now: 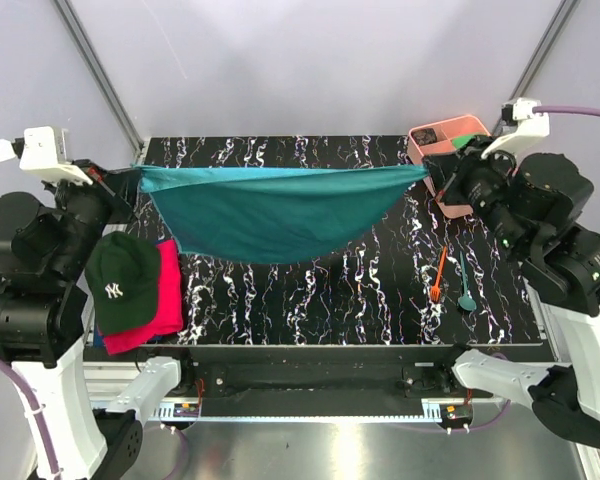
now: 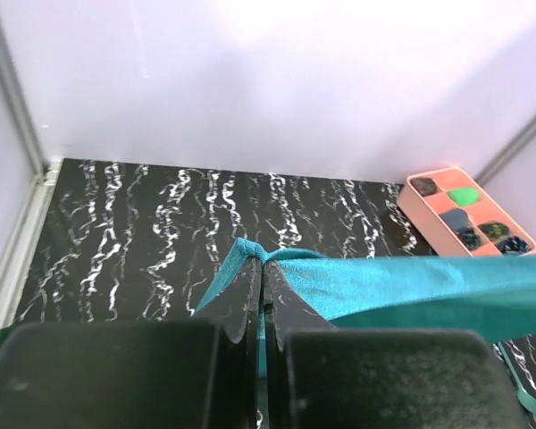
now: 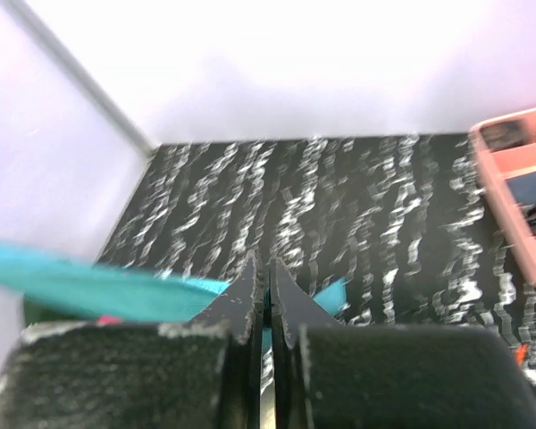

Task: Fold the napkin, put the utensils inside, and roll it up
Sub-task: Flatten the napkin out

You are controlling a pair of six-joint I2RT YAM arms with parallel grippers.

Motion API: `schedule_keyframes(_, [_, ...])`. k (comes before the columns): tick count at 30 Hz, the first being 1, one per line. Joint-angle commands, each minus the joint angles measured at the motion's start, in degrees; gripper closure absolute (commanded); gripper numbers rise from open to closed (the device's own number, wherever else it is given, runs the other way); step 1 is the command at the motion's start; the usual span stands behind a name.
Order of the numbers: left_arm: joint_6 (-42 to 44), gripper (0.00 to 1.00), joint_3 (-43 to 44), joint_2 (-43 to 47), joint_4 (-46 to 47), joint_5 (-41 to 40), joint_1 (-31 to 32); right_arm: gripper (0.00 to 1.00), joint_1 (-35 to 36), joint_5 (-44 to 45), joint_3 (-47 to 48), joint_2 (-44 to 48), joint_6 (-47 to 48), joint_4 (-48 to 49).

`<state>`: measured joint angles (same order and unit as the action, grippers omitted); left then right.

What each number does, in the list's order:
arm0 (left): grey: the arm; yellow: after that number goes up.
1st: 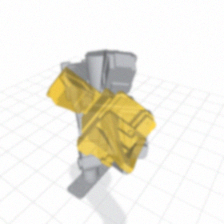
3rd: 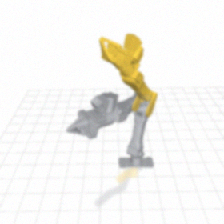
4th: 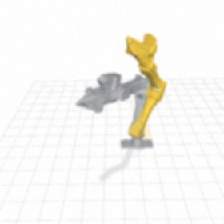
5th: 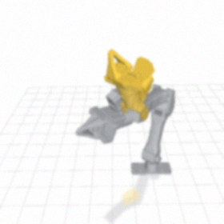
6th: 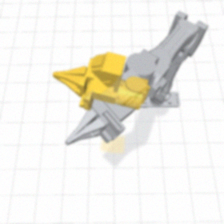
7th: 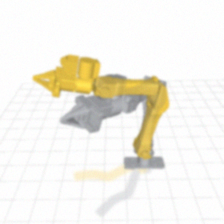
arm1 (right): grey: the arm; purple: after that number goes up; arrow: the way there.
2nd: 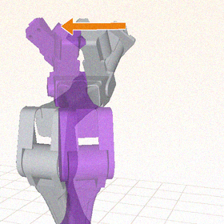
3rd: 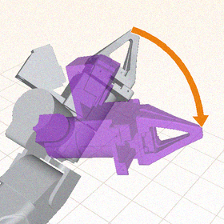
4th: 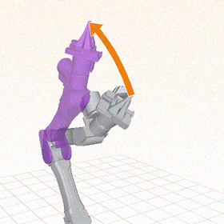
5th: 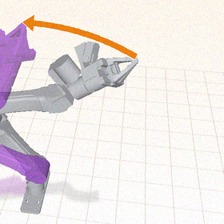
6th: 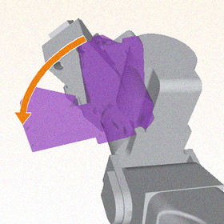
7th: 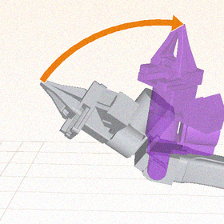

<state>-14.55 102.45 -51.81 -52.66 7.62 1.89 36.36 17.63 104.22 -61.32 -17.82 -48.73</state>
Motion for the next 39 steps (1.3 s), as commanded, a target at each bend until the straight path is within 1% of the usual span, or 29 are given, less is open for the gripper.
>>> schedule_keyframes(1, [-0.31,1.00,-0.67,-8.02,0.28,4.77,-0.31,1.00,0.29,9.00,1.85,-7.22,5.60,0.82])
schedule_keyframes(3, [-0.22,1.00,-1.46,-10.84,2.03,5.30,-0.31,1.00,-0.50,9.71,2.47,-11.26,6.74,2.14])
schedule_keyframes(5, [-0.22,1.00,-1.29,-15.41,3.70,6.18,-0.31,1.00,-1.99,8.57,3.53,-15.38,7.36,4.07])
schedule_keyframes(6, [-0.31,1.00,-1.03,-16.99,4.41,6.53,-0.40,1.00,-4.95,5.43,3.79,-16.63,7.37,4.78])
schedule_keyframes(8, [-0.57,1.00,-0.07,-21.91,5.81,7.23,-0.40,1.00,-8.48,1.90,4.93,-20.66,6.58,6.89])
schedule_keyframes(9, [-0.66,1.00,1.85,-23.67,5.99,7.32,-0.57,1.00,-10.93,0.06,6.50,-21.99,6.57,7.85])
schedule_keyframes(10, [-0.75,1.00,3.18,-27.08,6.17,7.41,-0.66,1.00,-11.83,-0.22,7.82,-23.48,7.27,8.03])
schedule_keyframes(11, [-0.83,1.00,4.67,-28.68,6.26,7.59,-0.75,1.00,-12.45,-0.23,9.49,-26.89,7.97,8.04])
schedule_keyframes(12, [-0.92,1.00,8.34,-30.35,6.35,7.85,-0.75,1.00,-12.89,-0.40,11.33,-28.58,8.59,8.04])
schedule_keyframes(14, [-1.10,1.00,12.22,-34.66,6.26,8.81,-0.84,1.00,-13.68,-0.92,17.57,-33.22,10.35,7.77])
schedule_keyframes(15, [-1.10,1.00,16.07,-35.98,6.35,9.17,-0.84,1.00,-13.60,-1.54,20.03,-34.82,10.79,7.08])
schedule_keyframes(16, [-1.45,1.00,17.94,-38.08,6.26,10.13,-0.84,1.00,-13.68,-1.72,25.27,-36.31,11.66,6.37])
schedule_keyframes(17, [-1.62,1.00,21.17,-38.88,6.35,10.57,-0.84,1.00,-13.68,-1.98,28.28,-39.29,11.93,5.58])
schedule_keyframes(18, [-1.80,1.00,22.51,-39.67,6.35,10.84,-0.84,1.00,-13.68,-2.33,31.36,-40.79,12.20,3.49])
schedule_keyframes(19, [-2.06,1.00,23.74,-40.55,6.26,11.54,-0.84,1.00,-13.60,-2.42,37.13,-42.11,12.72,2.42])
schedule_keyframes(21, [-2.59,1.00,25.60,-40.65,6.43,11.89,-0.84,1.00,-13.68,-2.86,42.78,-44.67,13.08,0.58])
schedule_keyframes(23, [-2.68,1.00,24.73,-39.86,6.78,11.98,-0.84,1.00,-13.68,-3.91,43.43,-44.24,13.87,0.57])
schedule_keyframes(25, [-2.77,1.00,22.80,-37.41,7.48,12.16,-0.84,1.00,-13.68,-4.79,41.60,-41.79,14.66,0.57])
schedule_keyframes(26, [-2.77,1.00,19.83,-36.27,7.75,12.16,-0.84,1.00,-13.60,-5.58,40.28,-40.65,14.66,0.65])
schedule_keyframes(28, [-2.86,1.00,16.13,-32.23,9.06,12.07,-0.84,1.00,-13.60,-6.37,34.84,-36.44,14.05,1.44])
schedule_keyframes(29, [-2.86,1.00,12.54,-30.56,9.42,11.90,-0.84,1.00,-13.51,-7.25,32.82,-34.85,13.87,1.79])
schedule_keyframes(30, [-2.94,1.00,10.68,-27.32,9.94,11.46,-0.84,1.00,-13.42,-7.78,28.27,-33.09,13.70,2.67])
schedule_keyframes(31, [-2.94,1.00,7.44,-25.55,10.47,11.19,-0.84,1.00,-13.16,-7.78,25.96,-29.51,13.69,3.20])
schedule_keyframes(33, [-3.12,1.00,5.05,-20.38,10.74,10.06,-0.84,1.00,-12.46,-7.78,20.53,-25.97,13.43,4.25])
schedule_keyframes(34, [-3.29,1.00,3.30,-18.69,10.57,9.79,-0.84,1.00,-12.28,-7.70,19.27,-22.48,13.34,4.26])
schedule_keyframes(36, [-3.99,1.00,2.40,-14.22,9.95,9.35,-0.84,1.00,-11.49,-7.52,16.37,-18.94,13.17,4.17])
schedule_keyframes(37, [-4.35,1.00,2.66,-12.98,8.64,9.43,-0.84,1.00,-11.31,-7.52,15.75,-15.88,12.91,4.00])
schedule_keyframes(39, [-5.31,1.00,3.89,-10.26,6.88,9.61,-0.84,1.00,-10.87,-8.13,16.09,-13.31,12.03,2.51])
